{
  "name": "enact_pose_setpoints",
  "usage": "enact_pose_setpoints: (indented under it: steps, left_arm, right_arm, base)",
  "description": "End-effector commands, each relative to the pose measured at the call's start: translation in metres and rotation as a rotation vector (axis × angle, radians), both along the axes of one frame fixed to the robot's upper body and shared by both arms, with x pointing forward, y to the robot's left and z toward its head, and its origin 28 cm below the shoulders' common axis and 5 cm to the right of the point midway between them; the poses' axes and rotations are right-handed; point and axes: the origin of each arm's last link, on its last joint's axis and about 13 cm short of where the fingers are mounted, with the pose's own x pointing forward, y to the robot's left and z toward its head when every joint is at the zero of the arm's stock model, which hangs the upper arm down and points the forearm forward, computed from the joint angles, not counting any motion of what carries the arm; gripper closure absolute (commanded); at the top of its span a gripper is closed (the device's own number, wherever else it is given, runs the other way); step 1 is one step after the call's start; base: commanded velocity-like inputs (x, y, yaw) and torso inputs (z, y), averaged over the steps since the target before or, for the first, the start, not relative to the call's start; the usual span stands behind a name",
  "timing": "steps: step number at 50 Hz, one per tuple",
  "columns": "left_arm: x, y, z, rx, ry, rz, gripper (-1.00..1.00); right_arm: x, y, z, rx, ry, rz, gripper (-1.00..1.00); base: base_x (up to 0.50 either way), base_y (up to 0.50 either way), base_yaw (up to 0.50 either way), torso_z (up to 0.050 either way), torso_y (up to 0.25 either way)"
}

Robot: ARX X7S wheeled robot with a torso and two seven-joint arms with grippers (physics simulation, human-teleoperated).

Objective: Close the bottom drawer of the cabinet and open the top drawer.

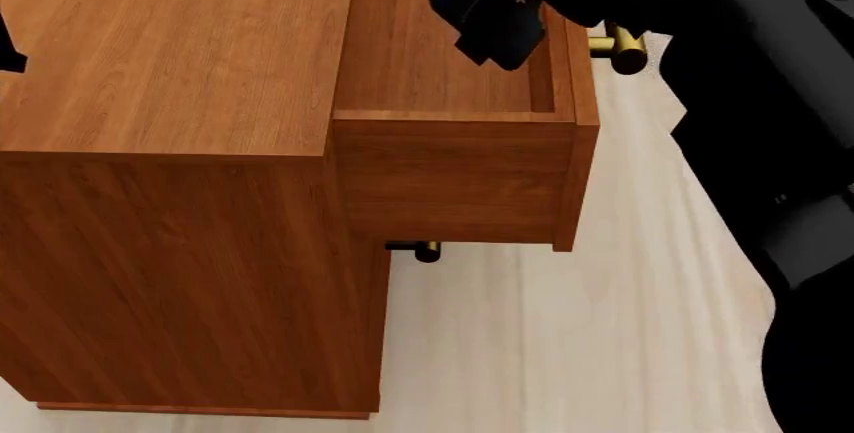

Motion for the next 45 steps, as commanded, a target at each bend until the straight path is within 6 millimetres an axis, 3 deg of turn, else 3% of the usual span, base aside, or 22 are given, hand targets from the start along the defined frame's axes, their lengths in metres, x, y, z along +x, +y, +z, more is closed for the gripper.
enact_pose_setpoints:
  steps: [1,18,45]
  left_arm:
    - [-0.001,0.0,0.001,0.0,-0.002,-0.001,-1.0]
    - [0.0,0.001,0.0,-0.003,0.0,0.0,-1.0]
    - [0.0,-0.001,0.0,-0.004,0.0,-0.006,-1.0]
  right_arm:
    - [0.0,-0.005,-0.009,-0.017,0.037,-0.016,-1.0]
    - [0.002,-0.012,-0.018,-0.029,0.06,-0.043,-1.0]
    - [-0.007,-0.043,-0.017,-0.059,0.063,-0.166,-1.0]
  base:
    - [0.0,0.0,0.0,0.0,0.0]
    - [0.0,0.0,0.0,0.0,0.0]
    - [0.0,0.0,0.0,0.0,-0.001]
